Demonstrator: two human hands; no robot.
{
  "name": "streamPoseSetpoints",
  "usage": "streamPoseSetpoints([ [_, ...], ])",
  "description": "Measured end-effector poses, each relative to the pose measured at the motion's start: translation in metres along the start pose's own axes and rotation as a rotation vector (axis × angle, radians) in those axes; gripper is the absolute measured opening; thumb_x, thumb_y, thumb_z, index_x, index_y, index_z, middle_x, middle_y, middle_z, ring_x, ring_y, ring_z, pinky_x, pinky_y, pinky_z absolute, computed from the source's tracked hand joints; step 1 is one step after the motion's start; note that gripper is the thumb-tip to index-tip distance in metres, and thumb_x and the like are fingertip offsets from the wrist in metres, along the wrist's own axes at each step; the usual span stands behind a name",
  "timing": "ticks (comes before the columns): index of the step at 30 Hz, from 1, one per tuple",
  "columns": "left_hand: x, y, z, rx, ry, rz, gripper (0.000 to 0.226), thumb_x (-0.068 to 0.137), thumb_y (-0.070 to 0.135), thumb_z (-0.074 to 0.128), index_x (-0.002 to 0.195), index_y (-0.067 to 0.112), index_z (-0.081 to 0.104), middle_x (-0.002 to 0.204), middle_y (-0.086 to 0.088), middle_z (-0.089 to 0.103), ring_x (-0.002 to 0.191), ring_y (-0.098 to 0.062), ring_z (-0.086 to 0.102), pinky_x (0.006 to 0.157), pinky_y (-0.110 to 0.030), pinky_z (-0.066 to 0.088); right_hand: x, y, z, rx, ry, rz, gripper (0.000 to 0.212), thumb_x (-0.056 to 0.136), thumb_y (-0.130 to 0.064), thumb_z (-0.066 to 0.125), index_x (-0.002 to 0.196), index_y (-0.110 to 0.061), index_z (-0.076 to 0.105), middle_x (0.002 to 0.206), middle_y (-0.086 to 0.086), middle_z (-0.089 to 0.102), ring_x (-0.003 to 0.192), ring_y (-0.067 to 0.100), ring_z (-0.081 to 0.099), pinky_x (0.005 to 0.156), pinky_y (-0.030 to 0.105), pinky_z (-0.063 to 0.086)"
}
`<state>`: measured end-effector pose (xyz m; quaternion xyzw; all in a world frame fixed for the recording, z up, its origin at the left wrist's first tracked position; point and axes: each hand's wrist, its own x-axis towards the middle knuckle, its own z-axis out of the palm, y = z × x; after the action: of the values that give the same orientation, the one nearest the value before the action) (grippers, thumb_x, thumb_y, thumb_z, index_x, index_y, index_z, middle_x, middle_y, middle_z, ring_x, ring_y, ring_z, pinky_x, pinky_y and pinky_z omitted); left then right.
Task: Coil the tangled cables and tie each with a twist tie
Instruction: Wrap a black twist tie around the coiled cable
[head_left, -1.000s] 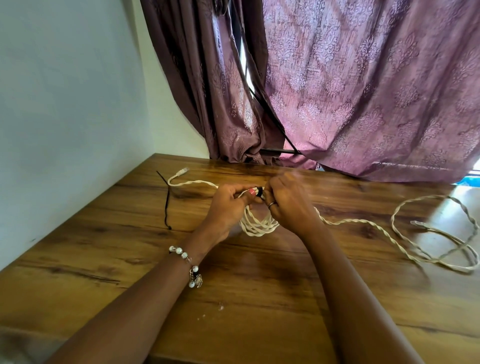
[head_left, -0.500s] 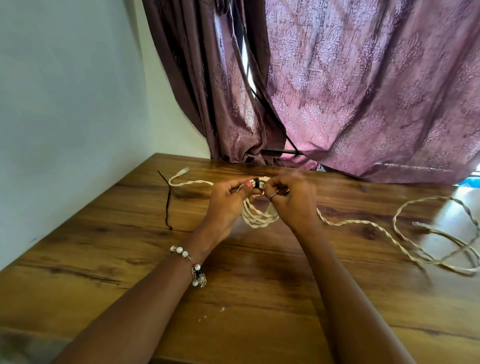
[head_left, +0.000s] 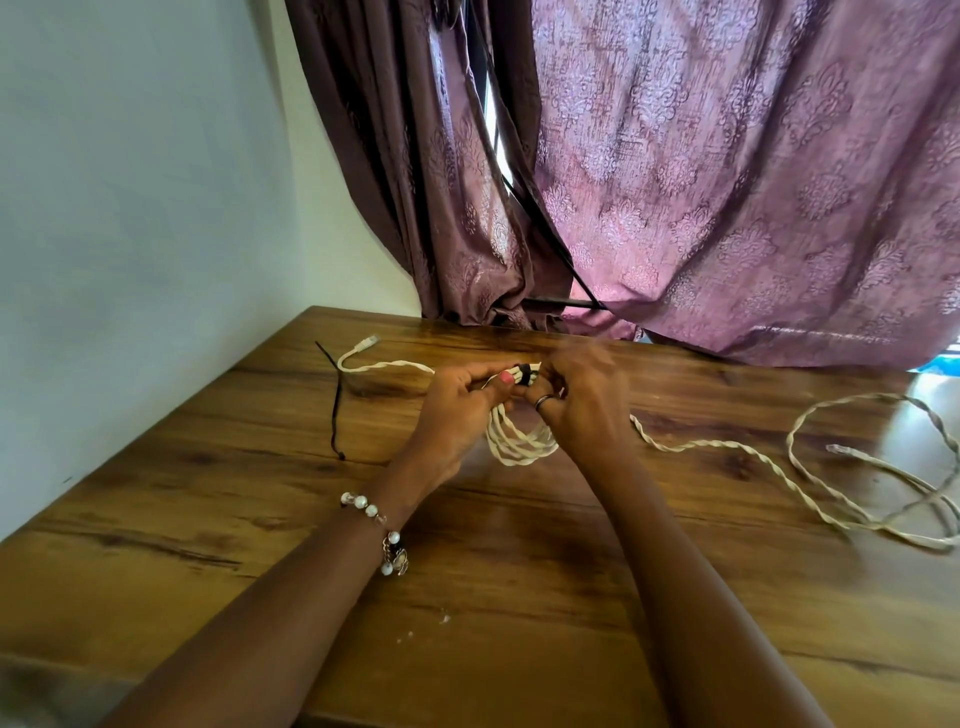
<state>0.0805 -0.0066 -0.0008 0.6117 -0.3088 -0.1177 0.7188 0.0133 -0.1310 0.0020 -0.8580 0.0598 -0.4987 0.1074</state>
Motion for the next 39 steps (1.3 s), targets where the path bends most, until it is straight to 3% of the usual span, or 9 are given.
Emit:
streamPoseSetpoints([
  [5, 0.000, -0.001, -0.002, 0.017, -0.007, 0.011, 0.027, 0.091, 0.002, 0.056, 0.117, 0.001, 0.064, 0.106, -0.011, 0.070, 0.095, -0.019, 0.068, 0.084, -0.029, 0.056, -0.001, 0.000, -0.001, 0.008, -0.004, -0.061, 0.013, 0.068, -0.017, 0.052, 0.059, -0.008, 0.054, 0.061, 0.004, 0.053, 0.063, 0.019, 0.044, 0.053, 0.025, 0.024],
  [10, 0.004, -0.002, -0.002, -0.020, 0.006, 0.003, 0.026, 0.092, 0.002, 0.056, 0.116, 0.002, 0.064, 0.103, -0.010, 0.070, 0.085, -0.009, 0.067, 0.087, -0.029, 0.054, 0.001, -0.001, -0.002, 0.141, -0.063, 0.173, 0.008, 0.075, -0.011, 0.071, 0.071, -0.007, 0.066, 0.066, -0.007, 0.054, 0.069, 0.017, 0.051, 0.055, 0.020, 0.029],
  [15, 0.007, -0.008, -0.005, 0.051, 0.030, 0.037, 0.026, 0.090, 0.000, 0.057, 0.115, 0.000, 0.065, 0.106, -0.015, 0.070, 0.092, -0.016, 0.067, 0.086, -0.030, 0.054, 0.001, 0.001, -0.003, 0.252, -0.170, 0.285, 0.005, 0.074, -0.005, 0.072, 0.072, -0.008, 0.069, 0.063, -0.007, 0.060, 0.060, 0.009, 0.053, 0.053, 0.009, 0.034],
  [19, 0.007, -0.010, -0.003, 0.144, 0.035, 0.084, 0.025, 0.091, 0.002, 0.057, 0.115, 0.002, 0.065, 0.104, -0.010, 0.070, 0.092, -0.017, 0.067, 0.082, -0.027, 0.055, 0.000, 0.003, -0.002, 0.304, -0.228, 0.346, 0.009, 0.075, -0.004, 0.068, 0.071, -0.011, 0.064, 0.064, -0.004, 0.060, 0.061, 0.013, 0.054, 0.055, 0.025, 0.040],
  [26, 0.011, -0.011, -0.002, 0.150, 0.074, 0.109, 0.025, 0.093, 0.001, 0.053, 0.114, 0.003, 0.066, 0.105, -0.012, 0.070, 0.091, -0.017, 0.066, 0.082, -0.026, 0.055, 0.000, 0.008, -0.007, 0.530, -0.281, 0.295, 0.025, 0.080, 0.001, 0.064, 0.070, -0.021, 0.057, 0.060, -0.013, 0.052, 0.055, 0.001, 0.046, 0.054, 0.016, 0.036],
  [29, 0.012, -0.012, -0.005, 0.117, 0.078, 0.082, 0.025, 0.093, 0.000, 0.053, 0.114, 0.003, 0.066, 0.108, -0.014, 0.069, 0.100, -0.023, 0.066, 0.088, -0.033, 0.054, -0.004, 0.008, -0.003, 0.582, -0.318, 0.275, 0.018, 0.082, -0.015, 0.063, 0.075, -0.030, 0.058, 0.065, -0.018, 0.055, 0.068, 0.011, 0.047, 0.063, 0.026, 0.038],
  [32, 0.010, -0.011, -0.005, 0.098, 0.048, 0.105, 0.025, 0.092, 0.000, 0.054, 0.115, 0.003, 0.065, 0.108, -0.011, 0.069, 0.099, -0.018, 0.066, 0.086, -0.026, 0.054, -0.004, 0.006, -0.001, 0.587, -0.270, 0.233, 0.009, 0.081, -0.027, 0.063, 0.082, -0.034, 0.058, 0.081, -0.016, 0.057, 0.081, 0.019, 0.051, 0.071, 0.039, 0.042],
  [34, 0.008, -0.009, -0.003, 0.098, 0.029, 0.136, 0.025, 0.092, 0.000, 0.055, 0.114, 0.004, 0.065, 0.106, -0.008, 0.069, 0.097, -0.013, 0.066, 0.085, -0.023, 0.054, -0.003, 0.002, -0.002, 0.683, -0.209, 0.267, 0.014, 0.081, -0.017, 0.065, 0.083, -0.030, 0.061, 0.085, -0.008, 0.060, 0.083, 0.021, 0.054, 0.075, 0.041, 0.045],
  [39, 0.007, -0.010, -0.002, 0.096, 0.005, 0.204, 0.025, 0.091, 0.001, 0.058, 0.112, 0.011, 0.067, 0.102, 0.000, 0.070, 0.097, -0.008, 0.067, 0.084, -0.020, 0.053, -0.001, -0.007, -0.009, 0.996, -0.080, 0.478, 0.011, 0.079, 0.011, 0.066, 0.089, 0.009, 0.062, 0.080, 0.016, 0.067, 0.072, 0.018, 0.064, 0.069, 0.023, 0.053],
])
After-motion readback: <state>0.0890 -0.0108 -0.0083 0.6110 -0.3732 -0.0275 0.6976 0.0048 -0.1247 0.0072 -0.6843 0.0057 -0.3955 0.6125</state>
